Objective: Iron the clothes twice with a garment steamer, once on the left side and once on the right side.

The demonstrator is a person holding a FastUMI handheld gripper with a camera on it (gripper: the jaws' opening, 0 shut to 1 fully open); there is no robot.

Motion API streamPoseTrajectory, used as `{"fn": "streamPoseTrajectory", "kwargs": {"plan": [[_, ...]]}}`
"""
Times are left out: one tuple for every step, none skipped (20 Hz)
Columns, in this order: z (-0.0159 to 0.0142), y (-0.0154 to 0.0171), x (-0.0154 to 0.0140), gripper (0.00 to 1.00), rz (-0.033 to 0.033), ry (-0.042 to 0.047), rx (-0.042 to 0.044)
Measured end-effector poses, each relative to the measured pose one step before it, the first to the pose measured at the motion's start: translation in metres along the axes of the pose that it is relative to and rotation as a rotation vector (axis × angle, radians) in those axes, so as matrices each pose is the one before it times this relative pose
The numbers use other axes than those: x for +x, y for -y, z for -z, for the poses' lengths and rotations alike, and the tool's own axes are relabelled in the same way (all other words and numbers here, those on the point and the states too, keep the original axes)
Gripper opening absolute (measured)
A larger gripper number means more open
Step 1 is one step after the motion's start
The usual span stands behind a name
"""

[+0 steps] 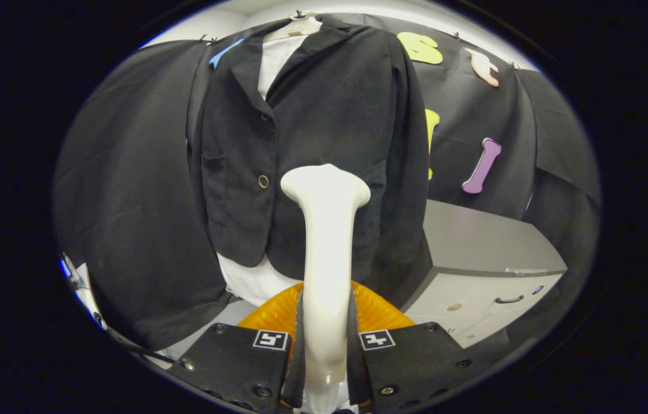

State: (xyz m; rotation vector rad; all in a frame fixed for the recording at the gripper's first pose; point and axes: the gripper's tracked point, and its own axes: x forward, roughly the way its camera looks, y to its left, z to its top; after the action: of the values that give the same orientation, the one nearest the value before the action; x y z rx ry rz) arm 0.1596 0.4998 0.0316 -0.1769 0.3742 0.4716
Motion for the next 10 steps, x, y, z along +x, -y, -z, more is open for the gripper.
{"fn": "streamPoseTrajectory", "kwargs": {"plan": [[0.00549,-0.00131,0.00176,0.32,-0.00324,-0.01032,0.00163],[0.00781,-0.00086,0.00195,0.32,-0.00358,-0.01091,-0.00155],[0.00274,0.00285,-0.00089,0.32,-0.00326,-0.00994,-0.00162],[0.00619,-0.00100,0.00263,0.32,-0.00243,-0.01148,-0.00233],[0.00501,-0.00181,0.00116,0.32,-0.00211,-0.01175,0.00032],[0.00603,-0.00125,0.00103,0.32,-0.00135,-0.01013,0.00075],[0.00473,-0.00026,0.00218,0.32,-0.00027,-0.00832,0.00067],[0.00625,0.00031,0.00208,0.32,-0.00037,-0.01082,-0.00060],[0.00428,-0.00005,0.00214,0.32,-0.00089,-0.00998,0.00169],[0.00379,0.00154,0.00237,0.32,-0.00107,-0.00780,0.00160]]}}
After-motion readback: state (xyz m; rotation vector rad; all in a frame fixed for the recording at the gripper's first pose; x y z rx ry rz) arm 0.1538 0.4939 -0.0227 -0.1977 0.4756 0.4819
